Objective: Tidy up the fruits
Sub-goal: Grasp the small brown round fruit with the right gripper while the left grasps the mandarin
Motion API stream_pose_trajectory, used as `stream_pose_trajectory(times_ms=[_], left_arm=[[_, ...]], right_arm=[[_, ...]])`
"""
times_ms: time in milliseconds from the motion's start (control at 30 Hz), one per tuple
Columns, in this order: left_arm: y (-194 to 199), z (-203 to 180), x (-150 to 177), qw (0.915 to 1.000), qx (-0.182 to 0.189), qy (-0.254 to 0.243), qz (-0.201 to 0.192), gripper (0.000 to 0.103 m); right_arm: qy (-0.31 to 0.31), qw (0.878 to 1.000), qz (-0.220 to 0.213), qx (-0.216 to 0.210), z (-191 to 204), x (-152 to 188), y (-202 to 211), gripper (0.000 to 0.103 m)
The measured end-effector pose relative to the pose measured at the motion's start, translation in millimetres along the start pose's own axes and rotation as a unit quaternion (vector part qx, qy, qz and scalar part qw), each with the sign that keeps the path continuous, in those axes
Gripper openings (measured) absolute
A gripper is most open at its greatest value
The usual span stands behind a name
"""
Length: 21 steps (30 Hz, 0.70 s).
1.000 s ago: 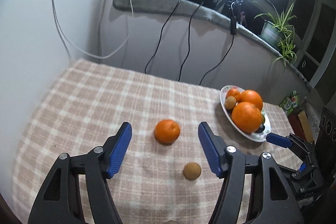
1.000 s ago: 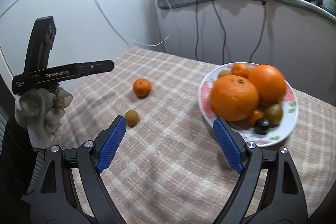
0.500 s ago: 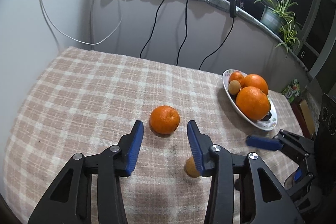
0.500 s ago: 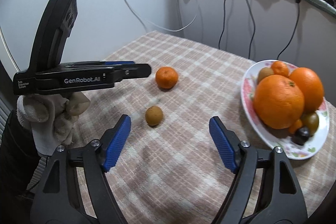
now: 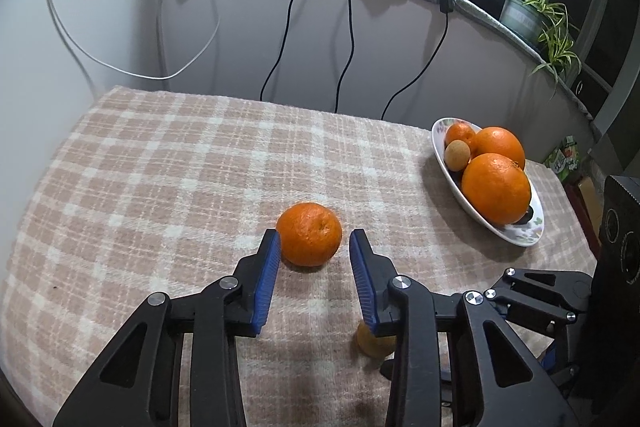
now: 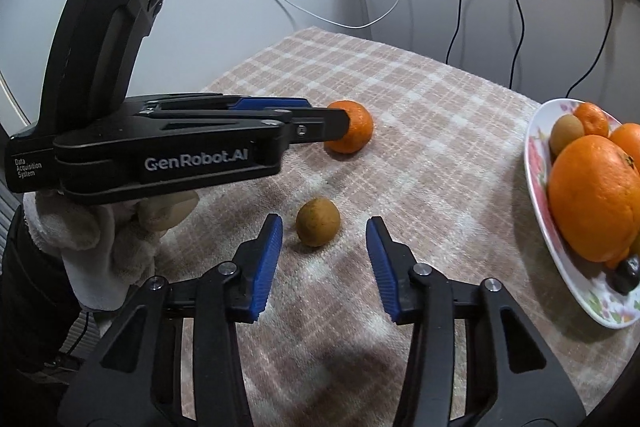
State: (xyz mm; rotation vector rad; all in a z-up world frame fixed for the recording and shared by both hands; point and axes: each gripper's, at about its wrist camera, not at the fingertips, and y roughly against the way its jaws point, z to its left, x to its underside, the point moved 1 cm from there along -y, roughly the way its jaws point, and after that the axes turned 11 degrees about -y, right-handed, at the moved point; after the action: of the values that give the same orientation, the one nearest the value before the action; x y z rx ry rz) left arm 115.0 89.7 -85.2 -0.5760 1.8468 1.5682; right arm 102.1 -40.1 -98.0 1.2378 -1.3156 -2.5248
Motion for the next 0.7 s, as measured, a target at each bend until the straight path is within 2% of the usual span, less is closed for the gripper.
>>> stream_pose_trajectory(times_ms=[467, 567, 700], left_arm=[[-15.4, 1.4, -2.3, 0.9998, -0.013, -0.006, 0.014, 0.032], [-16.7, 0.6, -2.7, 0.9997, -0.016, -0.01, 0.012, 0.032], [-17.1, -0.4, -2.8, 0.9997, -0.018, -0.011, 0.01, 0.031]], right_arm=[[0.01, 1.0, 0.018, 0.004, 4.7, -2.2, -16.5, 0.034], [0.01, 1.0, 0.018, 0.006, 4.9, -1.6, -16.9, 0.027], [0.01, 1.0, 0.018, 0.005, 4.8, -1.5, -16.8, 0.027]])
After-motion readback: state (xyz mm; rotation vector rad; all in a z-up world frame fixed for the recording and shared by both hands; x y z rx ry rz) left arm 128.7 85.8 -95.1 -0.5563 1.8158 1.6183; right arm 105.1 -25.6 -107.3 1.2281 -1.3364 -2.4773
